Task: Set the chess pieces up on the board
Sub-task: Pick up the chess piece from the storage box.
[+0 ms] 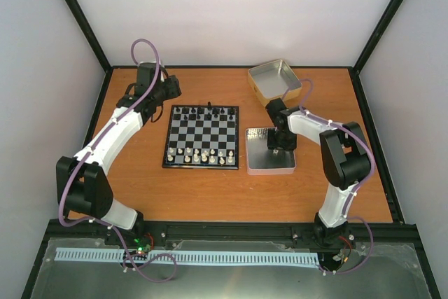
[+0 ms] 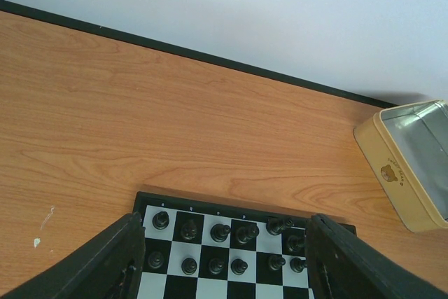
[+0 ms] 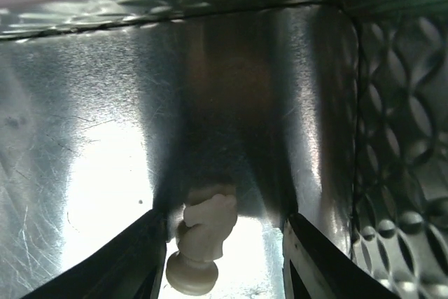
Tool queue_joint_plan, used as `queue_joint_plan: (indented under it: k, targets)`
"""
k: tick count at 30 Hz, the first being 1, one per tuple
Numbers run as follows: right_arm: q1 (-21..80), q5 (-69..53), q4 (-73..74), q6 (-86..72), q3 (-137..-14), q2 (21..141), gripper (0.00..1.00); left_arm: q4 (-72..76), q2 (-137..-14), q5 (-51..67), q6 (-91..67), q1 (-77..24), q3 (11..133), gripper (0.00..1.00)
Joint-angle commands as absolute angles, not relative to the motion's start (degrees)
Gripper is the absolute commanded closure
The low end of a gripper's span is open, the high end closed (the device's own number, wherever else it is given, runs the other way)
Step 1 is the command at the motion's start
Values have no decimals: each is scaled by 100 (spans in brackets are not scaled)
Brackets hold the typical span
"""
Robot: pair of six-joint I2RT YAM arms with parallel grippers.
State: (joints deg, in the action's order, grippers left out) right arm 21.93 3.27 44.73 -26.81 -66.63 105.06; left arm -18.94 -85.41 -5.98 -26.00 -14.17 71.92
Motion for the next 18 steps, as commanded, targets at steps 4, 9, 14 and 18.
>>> queue_joint_plan:
  k: [4, 9, 14, 18]
  targets:
    - [2250, 258, 4437, -2878, -6433, 10375, 64, -1858, -8308, -588, -2628, -1372, 7176, 36]
    - [2248, 238, 4433, -2894, -6417, 10366, 74, -1857, -8259, -571, -2655, -1371, 7140, 36]
    - [2250, 210, 4274, -2850, -6287, 10257, 87, -1867, -8150, -493, -2723, -1371, 7065, 36]
    - [2248, 233, 4008, -2578, -6329, 10057, 89, -1877, -8004, -152, -2792, -1371, 6954, 36]
